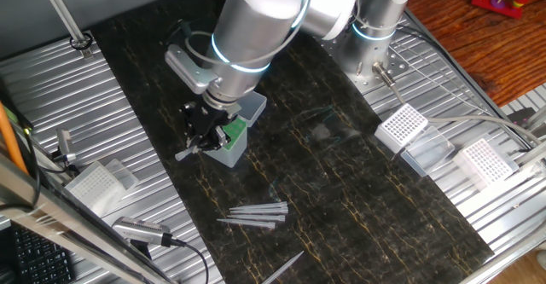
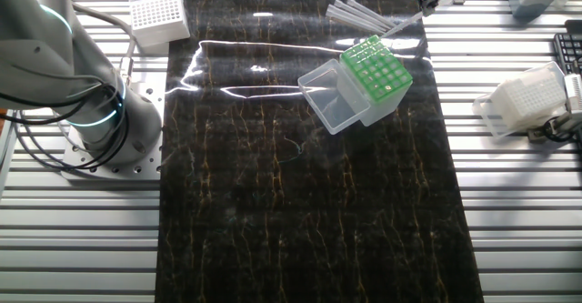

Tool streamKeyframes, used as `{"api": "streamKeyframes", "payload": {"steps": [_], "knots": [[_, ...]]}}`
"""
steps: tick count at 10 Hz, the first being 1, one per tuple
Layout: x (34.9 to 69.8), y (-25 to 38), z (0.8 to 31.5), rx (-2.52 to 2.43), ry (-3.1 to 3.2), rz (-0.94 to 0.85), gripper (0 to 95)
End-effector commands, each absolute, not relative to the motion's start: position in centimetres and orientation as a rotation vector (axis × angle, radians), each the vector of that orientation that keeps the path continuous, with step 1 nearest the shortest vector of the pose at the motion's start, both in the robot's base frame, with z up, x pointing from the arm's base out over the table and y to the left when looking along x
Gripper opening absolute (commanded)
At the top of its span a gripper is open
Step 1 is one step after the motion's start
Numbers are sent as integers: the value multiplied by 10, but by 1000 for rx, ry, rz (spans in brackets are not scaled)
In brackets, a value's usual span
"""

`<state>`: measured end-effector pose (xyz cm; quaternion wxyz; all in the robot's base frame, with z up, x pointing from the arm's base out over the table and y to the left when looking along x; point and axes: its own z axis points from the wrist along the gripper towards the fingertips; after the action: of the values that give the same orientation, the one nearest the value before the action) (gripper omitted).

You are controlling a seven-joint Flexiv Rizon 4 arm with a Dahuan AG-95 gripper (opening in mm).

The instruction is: Insert a large pipette tip into the holder for large pipette tips

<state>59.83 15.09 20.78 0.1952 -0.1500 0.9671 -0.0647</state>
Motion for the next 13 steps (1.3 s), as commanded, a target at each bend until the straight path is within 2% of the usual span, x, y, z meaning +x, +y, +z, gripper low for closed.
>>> {"api": "streamKeyframes", "payload": {"steps": [1,5,13], "knots": [[600,147,202,-408,2697,-186,0],[603,143,191,-398,2670,-198,0],[599,134,195,-440,2660,-210,0]]}}
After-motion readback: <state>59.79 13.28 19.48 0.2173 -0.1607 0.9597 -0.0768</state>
